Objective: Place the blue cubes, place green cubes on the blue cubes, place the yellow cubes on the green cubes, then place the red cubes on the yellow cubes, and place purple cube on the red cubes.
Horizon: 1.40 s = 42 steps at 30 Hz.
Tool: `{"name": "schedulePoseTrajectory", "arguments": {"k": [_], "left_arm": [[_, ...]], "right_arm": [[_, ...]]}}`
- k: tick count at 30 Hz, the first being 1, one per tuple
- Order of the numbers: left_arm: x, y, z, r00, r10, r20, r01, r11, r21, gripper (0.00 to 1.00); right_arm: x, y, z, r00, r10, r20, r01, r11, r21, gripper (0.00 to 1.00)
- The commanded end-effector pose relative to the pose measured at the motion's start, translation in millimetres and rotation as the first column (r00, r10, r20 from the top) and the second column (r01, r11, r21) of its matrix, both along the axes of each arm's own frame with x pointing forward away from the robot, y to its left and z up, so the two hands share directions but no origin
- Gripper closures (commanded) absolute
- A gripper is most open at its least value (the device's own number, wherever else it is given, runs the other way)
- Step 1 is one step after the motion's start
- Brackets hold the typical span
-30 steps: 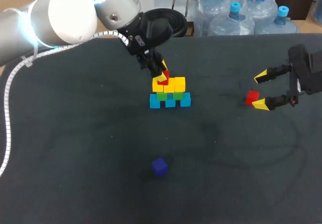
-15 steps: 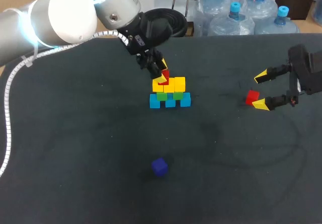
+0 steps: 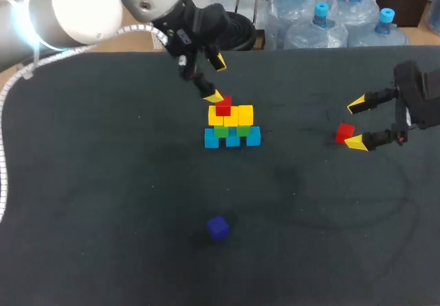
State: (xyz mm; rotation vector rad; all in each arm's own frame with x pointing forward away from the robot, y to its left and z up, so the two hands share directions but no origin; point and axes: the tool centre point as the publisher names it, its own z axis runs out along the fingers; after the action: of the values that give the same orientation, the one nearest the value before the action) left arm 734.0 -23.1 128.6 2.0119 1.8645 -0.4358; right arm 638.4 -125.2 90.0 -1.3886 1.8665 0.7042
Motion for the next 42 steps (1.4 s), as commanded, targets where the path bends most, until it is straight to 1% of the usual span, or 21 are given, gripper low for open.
{"name": "schedulePoseTrajectory", "arguments": {"k": [1,2,4,5,7,11,12,14,17,19,22,23,24,25,26,41,42], "left_arm": [[-13.1,31,-1.4,0.999,0.028,0.039,-0.028,1.000,-0.003,0.00],[-12.8,37,-2.6,0.999,0.024,0.041,-0.023,1.000,-0.015,0.00],[-12.8,48,-5.6,0.998,0.020,0.061,-0.021,0.999,0.026,0.00],[-12.7,53,-6.5,0.998,0.006,0.067,-0.007,1.000,0.016,0.00],[-11.9,63,-8.1,0.997,0.024,0.076,-0.027,0.999,0.033,0.00],[-12.0,81,-9.6,0.995,0.061,0.080,-0.062,0.998,0.015,0.00],[-12.7,86,-9.6,0.995,0.068,0.079,-0.069,0.998,0.001,0.00],[-14.9,95,-9.7,0.993,0.086,0.087,-0.086,0.996,0.000,0.00],[-19.6,112,-9.7,0.990,0.117,0.081,-0.113,0.992,-0.053,0.00],[-23.7,121,-9.8,0.987,0.135,0.087,-0.132,0.991,-0.039,0.00],[-28.0,132,-10.4,0.987,0.138,0.087,-0.134,0.990,-0.048,0.00],[-29.2,135,-10.6,0.988,0.127,0.082,-0.121,0.990,-0.078,0.00],[-29.7,137,-10.6,0.989,0.128,0.080,-0.122,0.990,-0.073,0.00],[-30.1,137,-10.7,0.989,0.121,0.085,-0.117,0.992,-0.046,0.00],[-31.1,138,-10.7,0.990,0.105,0.091,-0.101,0.994,-0.048,0.00],[-31.7,139,-10.7,0.990,0.108,0.089,-0.104,0.993,-0.048,0.00],[-31.7,139,-10.7,0.990,0.108,0.089,-0.104,0.993,-0.048,0.00]], "right_arm": [[0.2,0,0,1.000,0.000,0.001,0.000,1.000,0.001,0.00],[0.2,0,0,1.000,0.000,0.001,0.000,1.000,0.001,0.00],[0.2,0,0,1.000,0.000,0.001,0.000,1.000,0.001,0.00],[0.2,0,0,1.000,0.000,0.001,0.000,1.000,0.001,0.00],[0.2,0,0,1.000,0.000,0.001,0.000,1.000,0.001,0.00],[0.2,0,0,1.000,0.000,0.001,0.000,1.000,0.001,0.00],[0.2,0,0,1.000,0.000,0.001,0.000,1.000,0.001,0.00],[0.2,0,0,1.000,0.000,0.001,0.000,1.000,0.001,0.00],[0.2,0,0,1.000,0.000,0.001,0.000,1.000,0.001,0.00],[0.2,0,0,1.000,0.000,0.001,0.000,1.000,0.001,0.00],[0.2,0,0,1.000,0.000,0.001,0.000,1.000,0.001,0.00],[0.2,0,0,1.000,0.000,0.001,0.000,1.000,0.001,0.00],[0.2,0,0,1.000,0.000,0.001,0.000,1.000,0.001,0.00],[0.2,0,0,1.000,0.000,0.001,0.000,1.000,0.001,0.00],[0.2,0,0,1.000,0.000,0.001,0.000,1.000,0.001,0.00],[0.2,0,0,1.000,0.000,0.001,0.000,1.000,0.001,0.00],[0.4,-2,-2,1.000,-0.001,0.020,0.001,1.000,-0.004,0.00]]}}
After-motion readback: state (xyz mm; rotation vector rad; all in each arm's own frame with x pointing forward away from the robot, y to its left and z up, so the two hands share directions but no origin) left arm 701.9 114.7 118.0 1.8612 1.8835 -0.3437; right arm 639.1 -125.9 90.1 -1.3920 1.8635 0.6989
